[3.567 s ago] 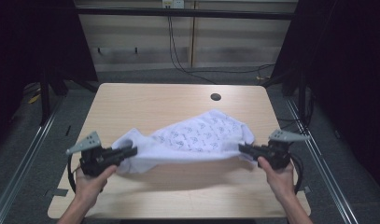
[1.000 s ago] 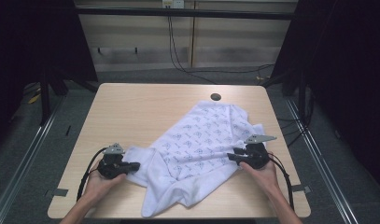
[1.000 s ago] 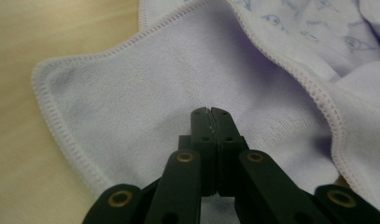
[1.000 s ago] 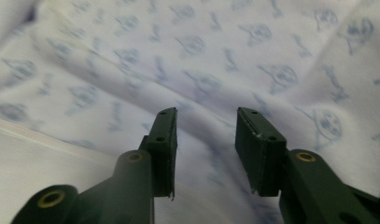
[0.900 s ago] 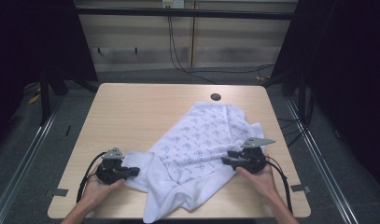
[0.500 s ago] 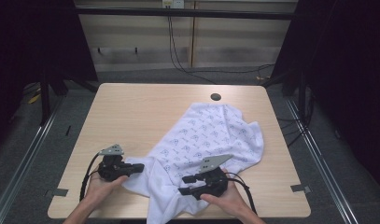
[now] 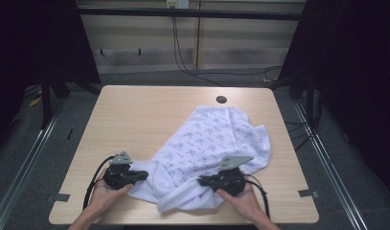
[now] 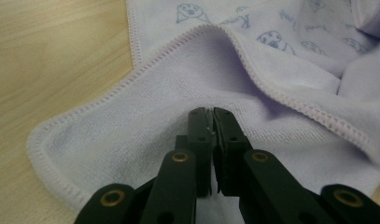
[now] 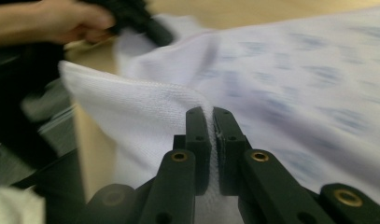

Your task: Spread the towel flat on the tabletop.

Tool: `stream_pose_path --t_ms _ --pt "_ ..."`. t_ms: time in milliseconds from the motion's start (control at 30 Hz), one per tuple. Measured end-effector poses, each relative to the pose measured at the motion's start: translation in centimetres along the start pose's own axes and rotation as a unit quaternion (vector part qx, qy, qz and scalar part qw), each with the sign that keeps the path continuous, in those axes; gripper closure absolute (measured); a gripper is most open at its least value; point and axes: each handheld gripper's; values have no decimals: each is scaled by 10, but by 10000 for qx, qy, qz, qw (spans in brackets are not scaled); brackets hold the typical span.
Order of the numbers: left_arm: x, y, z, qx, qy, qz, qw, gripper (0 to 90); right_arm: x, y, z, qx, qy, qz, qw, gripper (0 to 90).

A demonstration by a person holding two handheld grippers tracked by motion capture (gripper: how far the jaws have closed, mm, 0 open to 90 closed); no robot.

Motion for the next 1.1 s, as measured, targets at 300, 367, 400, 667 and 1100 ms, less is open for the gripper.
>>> stream_pose_path --t_ms 300,367,400,667,1100 --pt "-5 2 2 -29 154 91 9998 797 -58 24 39 32 1059 -856 9907 789" --pt "-10 3 4 -27 279 50 9996 786 -62 28 40 169 1164 -880 9892 732" --pt "-13 3 5 9 334 26 9994 777 -62 28 40 173 1198 -878 9888 720" --pt "-25 -5 18 -398 498 -13 9980 748 -58 18 50 -154 1094 -921 9896 565" --pt "-16 -13 -10 171 405 -180 9989 900 -35 19 65 -296 417 -500 9974 570"
Point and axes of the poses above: each handheld gripper's, and its own axes: z roughly backward along the jaws, y roughly out of its underside, x roughly to its left, and after that the axes turned 14 degrees about -z, right-handed
